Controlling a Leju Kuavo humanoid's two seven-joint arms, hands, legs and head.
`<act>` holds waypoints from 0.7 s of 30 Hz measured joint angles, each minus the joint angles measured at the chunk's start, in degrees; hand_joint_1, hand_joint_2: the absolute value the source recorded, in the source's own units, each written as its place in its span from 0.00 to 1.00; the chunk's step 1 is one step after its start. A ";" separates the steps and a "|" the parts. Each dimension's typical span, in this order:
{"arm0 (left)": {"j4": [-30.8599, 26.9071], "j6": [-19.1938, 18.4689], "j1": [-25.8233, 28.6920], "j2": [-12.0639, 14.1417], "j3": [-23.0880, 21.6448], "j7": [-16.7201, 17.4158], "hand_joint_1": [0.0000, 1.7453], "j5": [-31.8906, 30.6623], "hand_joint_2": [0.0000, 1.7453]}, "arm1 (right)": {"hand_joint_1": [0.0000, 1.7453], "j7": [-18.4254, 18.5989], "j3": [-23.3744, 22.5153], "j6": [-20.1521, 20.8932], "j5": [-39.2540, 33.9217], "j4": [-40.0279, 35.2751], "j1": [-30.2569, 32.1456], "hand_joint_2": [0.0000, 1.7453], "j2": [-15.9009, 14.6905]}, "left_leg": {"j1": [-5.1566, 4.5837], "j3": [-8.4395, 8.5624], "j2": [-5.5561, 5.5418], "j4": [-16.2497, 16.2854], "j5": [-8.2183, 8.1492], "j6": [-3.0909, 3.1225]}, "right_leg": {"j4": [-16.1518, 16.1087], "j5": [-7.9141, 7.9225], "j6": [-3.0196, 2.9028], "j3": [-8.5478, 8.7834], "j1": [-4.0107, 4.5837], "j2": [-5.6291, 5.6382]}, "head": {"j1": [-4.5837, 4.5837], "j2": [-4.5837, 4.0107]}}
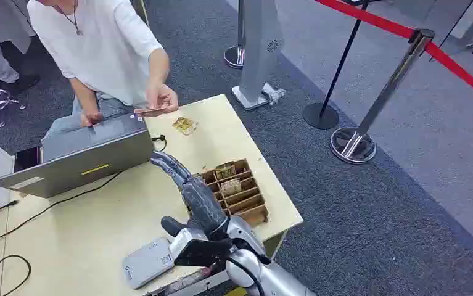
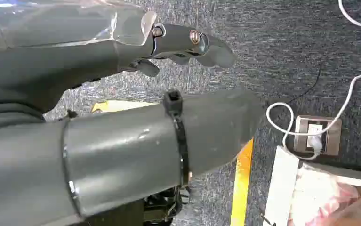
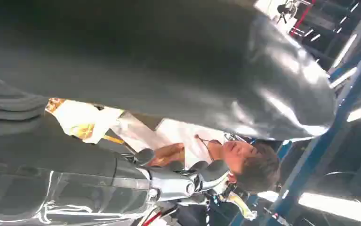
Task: Pass the card to the sensor for recognition and then transmit it.
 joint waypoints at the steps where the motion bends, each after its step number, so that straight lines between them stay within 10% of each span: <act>1: 0.00 0.00 0.00 0.02 0.00 0.00 0.00 0.00 0.00 | 0.00 0.00 0.00 0.00 0.00 -0.04 -0.01 0.00 -0.02 | 0.00 0.00 0.00 0.00 0.00 0.00 | 0.00 0.00 0.00 0.00 0.00 0.00 | 0.00 0.00; 11: 0.00 0.00 0.00 0.00 -0.02 0.00 0.00 -0.09 0.00 | 0.00 0.02 0.00 -0.72 1.14 -0.09 -0.13 0.00 -0.15 | 0.00 0.00 0.00 0.00 0.00 0.00 | 0.00 0.00 0.00 0.00 0.00 0.00 | 0.00 0.00; 21: 0.00 -1.55 -0.41 -0.09 -2.31 1.38 0.00 -3.41 0.00 | 0.00 8.67 -0.59 -12.60 31.52 -1.55 -5.49 0.00 -1.83 | 0.00 0.01 0.01 0.01 0.01 0.00 | 0.00 0.01 0.01 0.01 -0.01 0.01 | 0.00 0.00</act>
